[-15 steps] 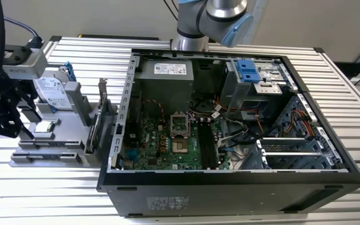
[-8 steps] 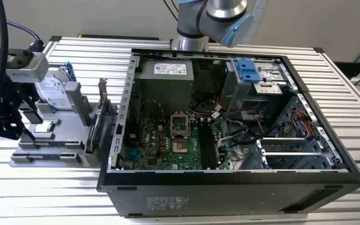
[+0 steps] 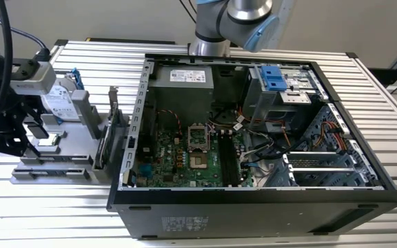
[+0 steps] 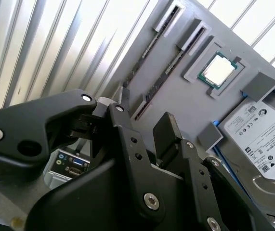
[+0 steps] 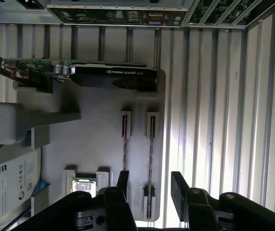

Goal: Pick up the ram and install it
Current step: 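Pick up the ram and move it above insertion slot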

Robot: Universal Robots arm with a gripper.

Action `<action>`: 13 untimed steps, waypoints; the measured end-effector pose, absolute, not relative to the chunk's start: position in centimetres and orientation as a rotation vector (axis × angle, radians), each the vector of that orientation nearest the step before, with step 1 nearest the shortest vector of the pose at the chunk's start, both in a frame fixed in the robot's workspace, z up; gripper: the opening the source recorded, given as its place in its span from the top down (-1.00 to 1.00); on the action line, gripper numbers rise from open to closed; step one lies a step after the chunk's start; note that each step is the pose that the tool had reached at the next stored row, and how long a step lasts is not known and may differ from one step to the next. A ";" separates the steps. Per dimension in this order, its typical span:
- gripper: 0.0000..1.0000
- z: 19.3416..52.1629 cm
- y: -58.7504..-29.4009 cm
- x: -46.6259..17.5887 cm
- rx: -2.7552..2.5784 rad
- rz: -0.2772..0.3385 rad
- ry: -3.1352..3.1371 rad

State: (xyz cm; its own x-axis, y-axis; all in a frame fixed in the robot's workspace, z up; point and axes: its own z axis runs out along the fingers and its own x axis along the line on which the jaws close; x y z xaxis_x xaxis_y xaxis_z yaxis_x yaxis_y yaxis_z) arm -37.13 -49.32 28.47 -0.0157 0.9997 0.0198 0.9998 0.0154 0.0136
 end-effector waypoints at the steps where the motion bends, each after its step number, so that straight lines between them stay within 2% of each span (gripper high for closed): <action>1: -1.00 28.4 -49.3 -37.1 -2.201 -0.037 -2.235; 13: -1.00 27.4 -49.3 -37.1 -2.201 -0.037 -2.235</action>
State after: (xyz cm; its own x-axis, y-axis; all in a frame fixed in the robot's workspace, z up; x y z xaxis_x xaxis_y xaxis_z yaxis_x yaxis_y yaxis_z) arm -37.13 -49.32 27.42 -0.0157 0.9997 0.0198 0.9998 0.0154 0.0136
